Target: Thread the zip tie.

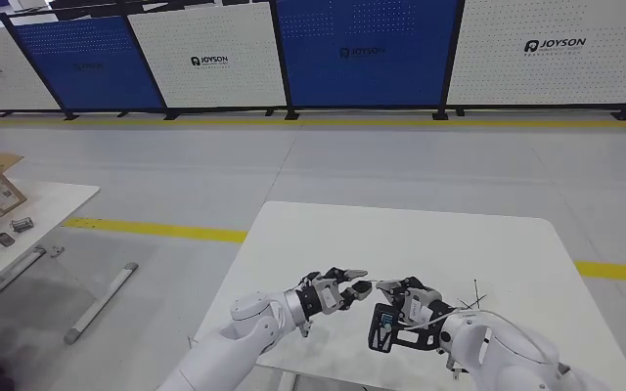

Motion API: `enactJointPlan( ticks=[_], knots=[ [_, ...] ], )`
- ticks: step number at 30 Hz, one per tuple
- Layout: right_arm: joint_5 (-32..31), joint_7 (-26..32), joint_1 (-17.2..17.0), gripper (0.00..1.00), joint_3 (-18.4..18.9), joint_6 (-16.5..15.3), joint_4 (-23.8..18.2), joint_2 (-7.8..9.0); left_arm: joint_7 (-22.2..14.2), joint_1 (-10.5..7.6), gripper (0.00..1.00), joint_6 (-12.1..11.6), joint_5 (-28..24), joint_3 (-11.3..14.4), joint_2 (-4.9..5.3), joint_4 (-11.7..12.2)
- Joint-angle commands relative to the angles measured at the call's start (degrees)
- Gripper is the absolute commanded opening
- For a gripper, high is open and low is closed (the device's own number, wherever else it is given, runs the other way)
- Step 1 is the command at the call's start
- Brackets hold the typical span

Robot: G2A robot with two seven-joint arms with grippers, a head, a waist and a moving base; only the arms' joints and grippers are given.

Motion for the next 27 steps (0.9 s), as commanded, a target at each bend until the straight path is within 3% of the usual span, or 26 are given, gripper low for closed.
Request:
enactJointPlan(
  ticks=[1,8,10,11,14,18,27],
  knots=[
    [0.0,0.0,0.0,0.0,0.0,0.0,0.0,0.0,0.0,0.2,0.22,0.09,0.03,-0.15,0.0,-0.17],
    [0.0,0.0,0.0,0.0,0.0,0.0,0.0,0.0,0.18,0.23,0.24,0.68,0.02,0.02,-0.19,-0.55],
    [0.0,0.0,0.0,0.0,0.0,0.0,0.0,0.0,0.1,0.21,0.13,0.7,-0.18,0.05,-0.25,-0.65],
    [0.0,0.0,0.0,0.0,0.0,0.0,0.0,0.0,0.05,0.22,0.2,0.71,-0.33,0.04,-0.28,-0.71],
    [0.0,0.0,0.0,0.0,0.0,0.0,0.0,0.0,-0.03,0.23,0.21,0.78,-0.56,-0.01,-0.35,-0.74],
    [0.0,0.0,0.0,0.0,0.0,0.0,0.0,0.0,0.07,-0.06,0.0,0.78,-1.12,-0.01,-0.52,-0.22],
    [0.0,0.0,0.0,0.0,0.0,0.0,0.0,0.0,0.41,-0.54,0.0,1.22,-1.21,0.28,-0.82,0.44]
  ],
)
